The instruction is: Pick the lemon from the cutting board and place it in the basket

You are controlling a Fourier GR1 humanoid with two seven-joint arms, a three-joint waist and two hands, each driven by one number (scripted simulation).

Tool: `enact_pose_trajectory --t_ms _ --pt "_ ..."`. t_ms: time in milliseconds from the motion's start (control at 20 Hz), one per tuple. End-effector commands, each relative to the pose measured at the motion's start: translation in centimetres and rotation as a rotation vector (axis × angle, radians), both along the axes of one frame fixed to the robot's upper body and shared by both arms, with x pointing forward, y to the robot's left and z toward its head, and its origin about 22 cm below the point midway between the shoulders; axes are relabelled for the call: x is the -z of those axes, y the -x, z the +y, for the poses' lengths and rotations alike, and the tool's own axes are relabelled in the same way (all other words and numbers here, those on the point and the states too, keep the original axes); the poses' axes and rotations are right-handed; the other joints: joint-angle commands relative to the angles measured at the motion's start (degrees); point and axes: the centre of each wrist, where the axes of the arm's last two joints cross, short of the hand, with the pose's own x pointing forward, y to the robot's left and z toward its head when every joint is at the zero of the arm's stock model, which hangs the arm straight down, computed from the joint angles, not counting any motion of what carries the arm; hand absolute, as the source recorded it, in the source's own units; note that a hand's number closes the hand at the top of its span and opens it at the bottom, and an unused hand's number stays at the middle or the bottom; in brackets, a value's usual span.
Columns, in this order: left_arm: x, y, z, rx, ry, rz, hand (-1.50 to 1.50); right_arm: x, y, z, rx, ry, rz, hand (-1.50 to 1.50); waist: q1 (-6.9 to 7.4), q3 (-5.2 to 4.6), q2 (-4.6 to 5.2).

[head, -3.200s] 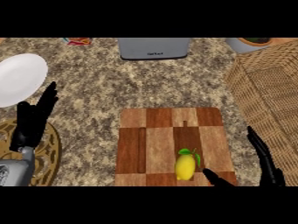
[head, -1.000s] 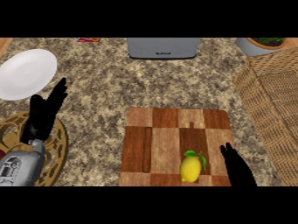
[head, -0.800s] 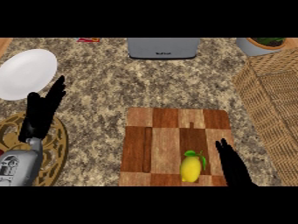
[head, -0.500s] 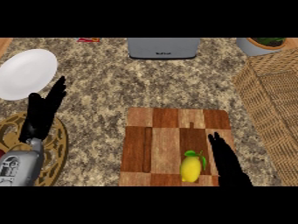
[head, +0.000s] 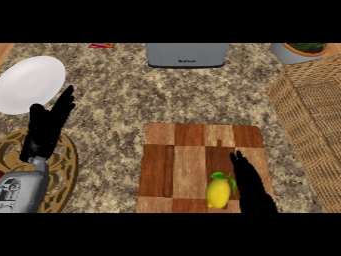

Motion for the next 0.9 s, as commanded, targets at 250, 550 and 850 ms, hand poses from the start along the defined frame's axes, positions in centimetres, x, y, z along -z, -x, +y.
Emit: enact_pose_trajectory --t_ms 250,550,850 --pt "0.1 -0.4 -1.0 0.001 0.013 -0.016 0.0 0.5 -1.7 -0.2 -0.012 -0.011 0.055 -1.5 0.0 -0.01 0.02" --pt "0.7 0.5 1.4 -0.008 0.001 -0.002 0.0 2.6 -3.3 1.3 0.012 -0.021 0.058 -1.5 0.13 -0.01 0.02" --pt "1.8 -1.0 -0.7 0.005 -0.002 0.002 0.0 4.7 -2.1 -1.0 -0.031 0.013 0.075 1.5 -0.11 -0.01 0.04"
